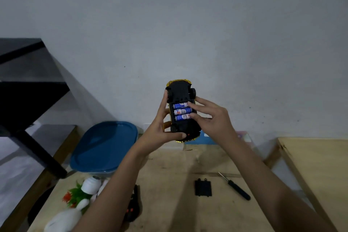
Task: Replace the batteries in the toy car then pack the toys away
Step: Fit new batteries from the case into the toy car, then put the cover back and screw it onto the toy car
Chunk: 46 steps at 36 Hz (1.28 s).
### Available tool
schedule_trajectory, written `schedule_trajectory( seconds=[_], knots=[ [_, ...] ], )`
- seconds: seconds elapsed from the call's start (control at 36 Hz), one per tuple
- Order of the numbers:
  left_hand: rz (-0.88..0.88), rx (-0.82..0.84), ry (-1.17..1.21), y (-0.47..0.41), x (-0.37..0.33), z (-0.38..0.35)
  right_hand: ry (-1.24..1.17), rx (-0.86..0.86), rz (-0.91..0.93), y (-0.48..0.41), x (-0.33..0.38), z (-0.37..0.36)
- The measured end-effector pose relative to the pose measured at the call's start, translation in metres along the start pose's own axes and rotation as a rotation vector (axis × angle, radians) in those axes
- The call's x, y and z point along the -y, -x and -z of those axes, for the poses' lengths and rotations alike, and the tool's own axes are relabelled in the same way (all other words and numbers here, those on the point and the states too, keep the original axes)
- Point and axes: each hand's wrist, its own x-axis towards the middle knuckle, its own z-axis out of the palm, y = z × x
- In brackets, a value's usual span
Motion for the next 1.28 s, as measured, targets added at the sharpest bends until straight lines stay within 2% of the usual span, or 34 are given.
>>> schedule_trajectory(
  seconds=[0.19,0.33,0.47,0.56,0.61,0.72,0.78,1.06,1.14,1.28],
  knots=[
    [-0.013,0.010,0.019,0.011,-0.001,-0.009,0.026,-0.001,-0.032,0.006,0.007,0.009],
    [0.027,0.020,0.019,0.019,0.005,-0.014,0.073,0.000,-0.073,0.020,0.004,0.006],
    [0.090,0.030,-0.033,0.029,0.018,-0.018,0.020,-0.003,-0.143,0.047,-0.012,-0.004],
    [0.131,0.023,-0.070,0.039,0.035,-0.018,-0.062,-0.049,-0.250,0.071,-0.037,-0.009],
    [0.190,0.016,-0.043,0.047,0.050,-0.016,-0.078,-0.083,-0.390,0.090,-0.059,-0.011],
    [0.231,-0.017,-0.015,0.065,0.075,-0.012,-0.005,0.081,-0.724,0.134,-0.102,-0.013],
    [0.257,-0.021,-0.006,0.073,0.086,-0.011,-0.004,0.159,-0.830,0.156,-0.121,-0.017],
    [0.327,-0.056,-0.009,0.095,0.120,0.000,0.309,0.360,-0.836,0.190,-0.158,-0.042],
    [0.338,-0.079,-0.005,0.097,0.121,0.003,0.261,0.302,-0.855,0.189,-0.159,-0.045],
    [0.334,-0.090,-0.003,0.098,0.120,0.006,0.037,0.096,-0.918,0.185,-0.156,-0.044]
  ],
)
